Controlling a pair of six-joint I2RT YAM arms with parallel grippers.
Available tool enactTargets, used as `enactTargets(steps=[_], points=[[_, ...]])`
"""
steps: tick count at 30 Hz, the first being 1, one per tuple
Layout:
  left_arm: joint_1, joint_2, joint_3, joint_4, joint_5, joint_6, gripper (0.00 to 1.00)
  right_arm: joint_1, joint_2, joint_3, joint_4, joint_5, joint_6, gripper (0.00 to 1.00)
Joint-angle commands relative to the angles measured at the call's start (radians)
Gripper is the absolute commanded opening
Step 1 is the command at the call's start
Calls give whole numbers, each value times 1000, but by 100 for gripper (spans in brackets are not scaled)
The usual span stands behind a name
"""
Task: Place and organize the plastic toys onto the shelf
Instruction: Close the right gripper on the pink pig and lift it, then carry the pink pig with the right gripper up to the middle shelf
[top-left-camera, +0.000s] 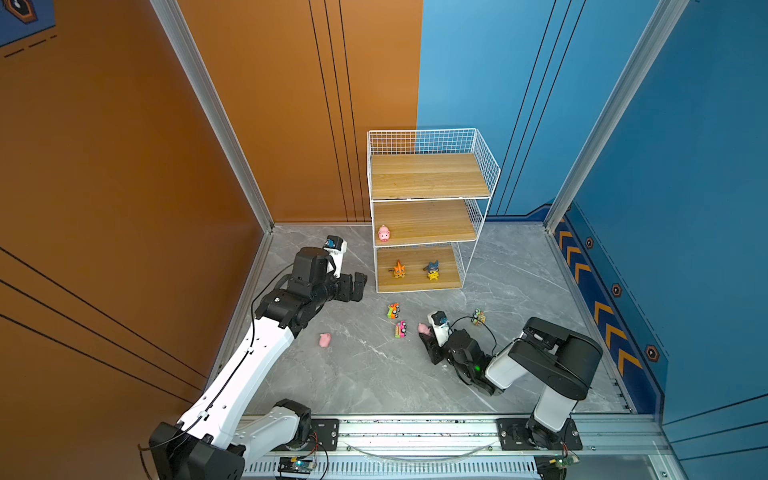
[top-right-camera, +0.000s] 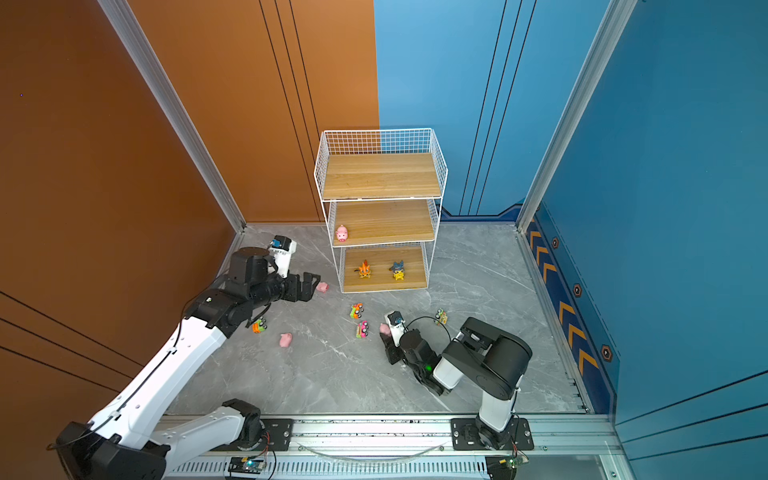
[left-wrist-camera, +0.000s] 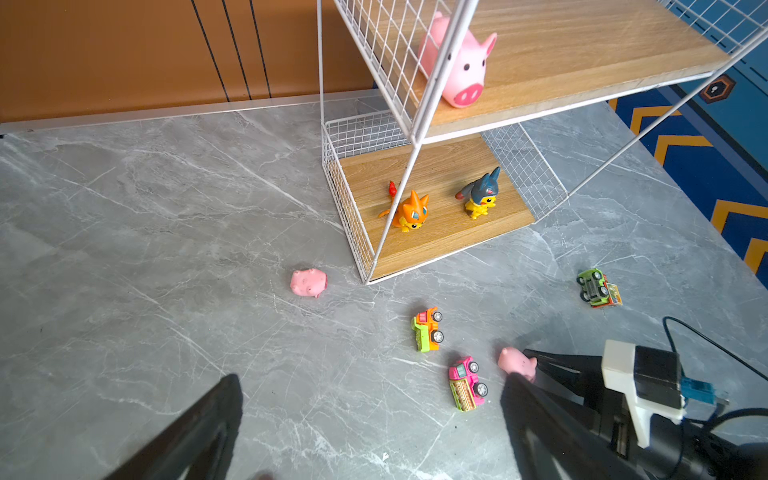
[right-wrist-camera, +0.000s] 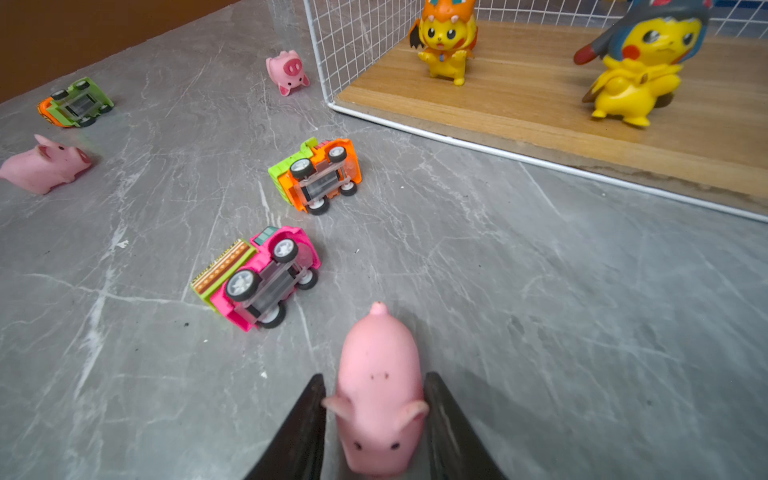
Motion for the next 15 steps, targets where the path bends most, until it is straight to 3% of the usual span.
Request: enactTargets(steps=[1, 9, 15], points=[[10, 6, -5, 14, 17, -8, 98, 9, -1, 16, -5, -6, -11, 34], [13, -1, -6, 13, 17, -8, 98, 20, -61, 31, -79, 11, -28, 25], [17, -1, -5, 15, 23, -13, 98, 26, -210, 61, -249, 32, -48, 23]])
